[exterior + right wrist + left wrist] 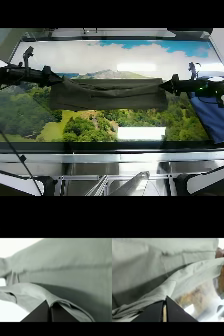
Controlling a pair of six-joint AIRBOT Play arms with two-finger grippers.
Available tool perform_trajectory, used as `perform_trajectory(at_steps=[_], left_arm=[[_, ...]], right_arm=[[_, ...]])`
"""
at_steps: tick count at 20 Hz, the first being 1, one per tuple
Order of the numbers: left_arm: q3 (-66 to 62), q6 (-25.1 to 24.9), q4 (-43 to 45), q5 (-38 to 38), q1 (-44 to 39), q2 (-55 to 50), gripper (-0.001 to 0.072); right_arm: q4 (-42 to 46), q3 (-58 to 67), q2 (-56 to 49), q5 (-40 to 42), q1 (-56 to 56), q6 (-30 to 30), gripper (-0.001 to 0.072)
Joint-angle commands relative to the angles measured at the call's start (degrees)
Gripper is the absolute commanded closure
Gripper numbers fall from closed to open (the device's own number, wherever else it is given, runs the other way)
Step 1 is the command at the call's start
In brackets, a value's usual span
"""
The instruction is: Fold the shirts.
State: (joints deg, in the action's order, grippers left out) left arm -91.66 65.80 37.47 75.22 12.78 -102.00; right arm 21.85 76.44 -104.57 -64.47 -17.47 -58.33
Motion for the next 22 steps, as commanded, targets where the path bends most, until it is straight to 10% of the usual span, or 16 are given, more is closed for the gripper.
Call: perform_trajectory(at_steps=[1,6,7,8,11,16,18,20,22], left_arm=[[-11.61,1.68,0.09,-2.34,-1.55,-11.26,0.0694],[-23.45,1.84,-0.15,-3.45,-1.57,-22.16,0.069],[-25.64,2.8,-0.22,-3.5,-1.57,-23.71,0.0688],[-26.97,4.22,-0.37,-4.26,-1.57,-24.61,0.0512],[-24.26,4.66,-9.38,-11.76,-1.16,-23.28,0.0001],[-26.95,2.99,-14.78,-17.64,-0.61,-22.82,0.0003],[-28.48,2.6,-14.95,-16.15,-0.11,-22.62,0.0004],[-28.39,2.32,-14.56,-11.98,0.28,-21.81,0.0096],[-28.37,0.13,-14.6,-5.97,1.16,-21.09,0.0715]], right_arm=[[-8.33,4.39,-7.5,2.99,0.7,0.66,0.0702],[-25.35,5.97,-12.44,5.03,0.68,8.59,0.0689],[-27.61,5.97,-12.48,7.04,0.68,9.11,0.0578],[-28.68,6.14,-12.46,8.83,0.68,9.09,0.0419],[-28.81,7.87,-12.46,12.46,0.59,9.11,0.0403],[-25.99,12.96,-12.46,11.39,0.15,9.09,0.0403],[-19.06,15.69,-12.44,6.8,-0.79,9.03,0.0211],[-8.9,18.45,-12.46,3.41,-1.75,4.17,0.005],[3.63,20.7,-12.48,2.93,-2.25,-3.76,0.0049]])
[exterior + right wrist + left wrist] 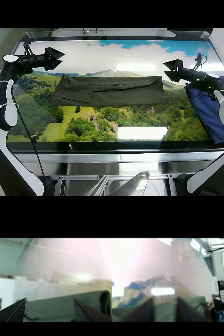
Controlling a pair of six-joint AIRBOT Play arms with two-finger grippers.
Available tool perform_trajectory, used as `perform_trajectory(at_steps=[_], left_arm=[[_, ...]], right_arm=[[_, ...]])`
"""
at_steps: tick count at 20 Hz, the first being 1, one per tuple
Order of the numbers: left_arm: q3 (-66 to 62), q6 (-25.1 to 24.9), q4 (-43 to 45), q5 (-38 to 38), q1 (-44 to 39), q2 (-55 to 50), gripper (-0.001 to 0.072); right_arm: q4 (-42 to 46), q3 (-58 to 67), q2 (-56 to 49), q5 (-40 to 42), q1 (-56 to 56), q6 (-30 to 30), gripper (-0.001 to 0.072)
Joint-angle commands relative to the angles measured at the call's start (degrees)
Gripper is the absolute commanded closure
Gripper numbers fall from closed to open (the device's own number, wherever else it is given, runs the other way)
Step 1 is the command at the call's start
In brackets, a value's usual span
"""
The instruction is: Fold the shirts.
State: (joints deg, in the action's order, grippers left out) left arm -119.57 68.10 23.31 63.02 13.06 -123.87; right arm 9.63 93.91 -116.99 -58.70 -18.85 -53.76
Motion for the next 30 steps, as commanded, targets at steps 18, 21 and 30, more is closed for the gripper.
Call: perform_trajectory(at_steps=[18,21,30], left_arm=[[6.88,-7.85,13.22,12.87,-9.11,9.6,0.071],[6.86,-4.26,14.64,12.09,-14.14,8.72,0.071],[6.84,6.27,27.26,-4.46,-32.65,-0.26,0.071]], right_arm=[[16.52,4.46,-4.92,-5.81,5.18,-15.04,0.0587],[15.61,6.1,-4.92,-9.03,5.31,-15.06,0.0701],[5.29,8.33,2.47,-19.98,5.68,-15.3,0.0702]])
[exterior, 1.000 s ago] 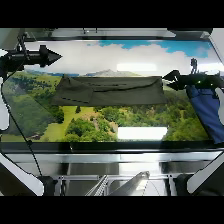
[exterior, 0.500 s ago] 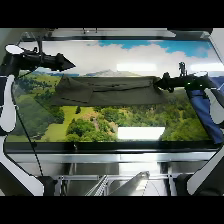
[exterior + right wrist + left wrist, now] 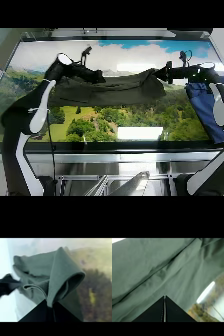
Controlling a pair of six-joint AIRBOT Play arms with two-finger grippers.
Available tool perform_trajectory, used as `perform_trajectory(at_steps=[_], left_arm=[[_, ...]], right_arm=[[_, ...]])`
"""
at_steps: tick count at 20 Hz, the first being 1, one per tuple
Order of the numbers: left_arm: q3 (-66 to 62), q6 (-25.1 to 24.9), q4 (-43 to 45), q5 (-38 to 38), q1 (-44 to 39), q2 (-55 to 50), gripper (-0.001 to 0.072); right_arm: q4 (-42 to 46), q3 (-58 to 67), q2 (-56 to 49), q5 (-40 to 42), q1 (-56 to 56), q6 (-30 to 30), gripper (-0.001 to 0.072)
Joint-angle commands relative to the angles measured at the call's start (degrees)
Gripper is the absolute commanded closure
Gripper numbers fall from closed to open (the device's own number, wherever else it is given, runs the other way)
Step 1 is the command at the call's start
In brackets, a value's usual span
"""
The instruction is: Fold the shirts.
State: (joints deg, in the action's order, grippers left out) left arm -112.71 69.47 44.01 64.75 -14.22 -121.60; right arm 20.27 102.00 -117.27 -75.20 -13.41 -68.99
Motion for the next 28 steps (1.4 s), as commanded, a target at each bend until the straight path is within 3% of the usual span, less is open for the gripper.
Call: perform_trajectory(at_steps=[1,5,8,12,14,16,21,25,28], left_arm=[[-0.04,5.99,8.48,-6.88,-6.78,-3.21,0.071],[-0.04,11.15,13.31,-8.94,-9.77,-4.79,0.071],[-1.38,12.02,12.87,-7.65,-9.79,-4.74,0.071],[-10.34,12.0,12.92,12.96,-6.86,-0.26,0.071],[-8.63,11.98,12.96,20.79,-3.08,8.28,0.071],[-3.58,12.04,13.07,22.77,2.45,19.34,0.071],[3.37,13.55,13.0,14.67,17.75,41.57,0.0709],[3.34,10.71,13.03,16.72,26.14,47.3,0.0708],[4.98,9.16,12.96,21.31,28.26,47.47,0.0708]], right_arm=[[-8.0,0.24,3.8,-3.74,0.52,-0.07,0.0702],[-20.83,0.24,7.52,-3.87,3.87,-0.09,0.0702],[-22.91,0.24,8.76,-2.21,7.69,-0.28,0.0702],[-22.4,0.24,8.7,3.13,13.84,-0.24,0.0702],[-21.55,0.24,8.68,9.46,18.03,-0.26,0.0702],[-20.94,0.24,8.44,16.72,23.34,-0.24,0.0702],[-22.86,0.28,5.57,42.38,41.9,3.26,0.0702],[-34.69,6.75,-3.06,63.47,54.93,14.49,0.0702],[-37.11,19.69,-13.84,69.4,60.02,17.18,0.0701]])
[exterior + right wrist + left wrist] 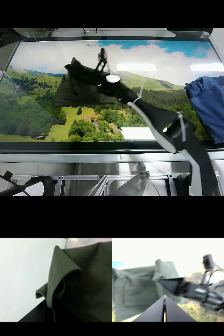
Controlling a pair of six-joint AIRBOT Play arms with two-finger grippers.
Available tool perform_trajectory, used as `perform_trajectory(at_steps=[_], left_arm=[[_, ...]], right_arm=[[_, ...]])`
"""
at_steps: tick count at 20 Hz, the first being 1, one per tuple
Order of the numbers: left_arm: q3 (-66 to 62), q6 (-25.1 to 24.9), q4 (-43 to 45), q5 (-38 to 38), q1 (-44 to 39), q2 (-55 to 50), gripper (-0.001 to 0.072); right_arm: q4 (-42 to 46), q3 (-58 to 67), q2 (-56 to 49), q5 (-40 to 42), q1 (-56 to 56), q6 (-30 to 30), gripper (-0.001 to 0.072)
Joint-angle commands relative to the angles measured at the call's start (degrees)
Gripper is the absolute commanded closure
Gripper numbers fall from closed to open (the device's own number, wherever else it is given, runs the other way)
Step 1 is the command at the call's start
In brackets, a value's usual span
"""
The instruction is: Fold the shirts.
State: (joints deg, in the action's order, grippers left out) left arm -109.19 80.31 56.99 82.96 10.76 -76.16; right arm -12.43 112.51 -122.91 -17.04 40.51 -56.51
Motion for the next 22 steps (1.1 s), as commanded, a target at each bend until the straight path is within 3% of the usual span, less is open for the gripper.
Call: perform_trajectory(at_steps=[1,2,3,4,8,9,11,12,14,17,19,20,21,22], left_arm=[[3.58,-1.88,0.0,3.1,3.26,2.05,0.0708],[5.95,-1.9,-0.02,2.84,3.23,2.05,0.0708],[8.57,-2.1,-0.04,1.92,3.23,2.03,0.0708],[10.88,-2.36,-0.04,0.76,3.15,1.99,0.0708],[15.5,-3.89,-1.46,-1.09,2.95,1.99,0.069],[15.32,-4.33,-1.66,-1.09,2.95,2.05,0.0691],[13.53,-4.33,-1.53,-0.42,2.95,2.05,0.069],[12.52,-4.33,-1.53,0.07,2.95,2.05,0.069],[11.06,-4.33,-1.53,2.12,2.97,2.05,0.0691],[11.08,-4.33,-1.6,5.62,2.95,2.05,0.069],[11.08,-4.33,-1.66,6.05,2.95,2.05,0.069],[11.08,-4.33,-1.66,6.14,2.95,2.05,0.069],[11.08,-4.31,-1.7,6.54,2.95,2.05,0.0691],[11.08,-4.31,-1.7,7.17,2.93,2.05,0.0691]], right_arm=[[-4.5,12.02,-10.75,12.46,6.91,4.68,0.0683],[-5.92,12.24,-11.65,12.79,7.23,4.7,0.0483],[-7.08,11.37,-11.8,12.5,7.28,4.7,0.016],[-7.87,10.82,-11.67,11.52,7.21,4.7,0.002],[-7.78,10.64,-9.9,5.18,5.92,7.74,0.0041],[-7.76,10.27,-8.74,2.45,4.92,9.88,0.0196],[-7.74,7.78,-4.81,-5.57,1.33,15.21,0.0603],[-6.75,5.7,-2.08,-10.43,-1.27,15.37,0.0701],[1.55,3.13,2.82,-19.37,-6.99,10.58,0.0703],[32.87,3.06,9.11,-34.58,-16.92,-12.22,0.0702],[48.72,3.06,11.32,-45.07,-22.86,-21.84,0.0695],[51.76,2.99,11.32,-50.34,-25.4,-24.65,0.0466],[53.46,2.27,10.82,-54.73,-27.5,-27.26,0.009],[54.07,0.81,10.03,-57.05,-28.79,-29.35,0.0072]])
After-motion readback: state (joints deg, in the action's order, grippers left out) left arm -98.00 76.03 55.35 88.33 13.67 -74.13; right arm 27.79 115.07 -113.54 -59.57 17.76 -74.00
